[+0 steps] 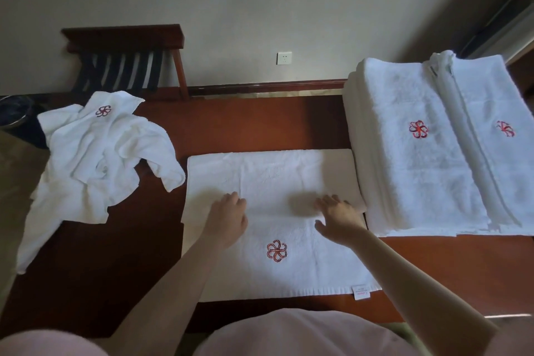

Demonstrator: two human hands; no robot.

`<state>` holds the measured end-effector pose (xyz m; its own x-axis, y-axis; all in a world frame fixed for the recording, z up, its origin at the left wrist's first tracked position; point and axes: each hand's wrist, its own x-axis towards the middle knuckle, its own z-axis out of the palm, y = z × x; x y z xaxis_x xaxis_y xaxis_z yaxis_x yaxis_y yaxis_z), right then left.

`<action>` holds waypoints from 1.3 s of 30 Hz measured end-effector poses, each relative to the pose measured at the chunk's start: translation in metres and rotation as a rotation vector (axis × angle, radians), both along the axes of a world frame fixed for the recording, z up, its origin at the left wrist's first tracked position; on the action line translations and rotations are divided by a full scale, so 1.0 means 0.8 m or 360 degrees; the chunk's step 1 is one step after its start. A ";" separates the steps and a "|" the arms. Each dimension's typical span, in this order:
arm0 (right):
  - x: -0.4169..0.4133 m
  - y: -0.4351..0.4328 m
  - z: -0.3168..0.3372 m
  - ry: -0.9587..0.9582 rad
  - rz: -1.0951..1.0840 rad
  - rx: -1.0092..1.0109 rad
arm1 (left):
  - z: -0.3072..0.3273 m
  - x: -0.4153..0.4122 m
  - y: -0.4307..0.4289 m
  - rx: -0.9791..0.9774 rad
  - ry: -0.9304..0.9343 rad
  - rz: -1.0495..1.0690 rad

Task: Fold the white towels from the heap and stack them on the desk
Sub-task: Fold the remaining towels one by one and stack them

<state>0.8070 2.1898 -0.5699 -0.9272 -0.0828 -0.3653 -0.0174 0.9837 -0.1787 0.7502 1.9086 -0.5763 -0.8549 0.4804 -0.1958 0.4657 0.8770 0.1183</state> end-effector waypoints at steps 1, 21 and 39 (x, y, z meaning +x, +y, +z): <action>0.004 -0.003 -0.002 -0.0025 0.0041 -0.0018 | -0.005 0.003 0.008 0.0071 -0.0036 -0.0109; -0.075 -0.013 -0.014 0.0248 -0.0107 -0.0298 | -0.006 -0.067 0.070 0.0520 0.0122 -0.0075; -0.084 0.015 -0.070 0.0419 -0.0680 -0.0070 | -0.041 -0.081 0.059 -0.0042 -0.0089 0.0034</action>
<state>0.7399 2.2019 -0.6255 -0.9417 0.3144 -0.1194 0.3354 0.9043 -0.2640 0.6852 1.9557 -0.6093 -0.8523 0.4561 -0.2560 0.4401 0.8899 0.1200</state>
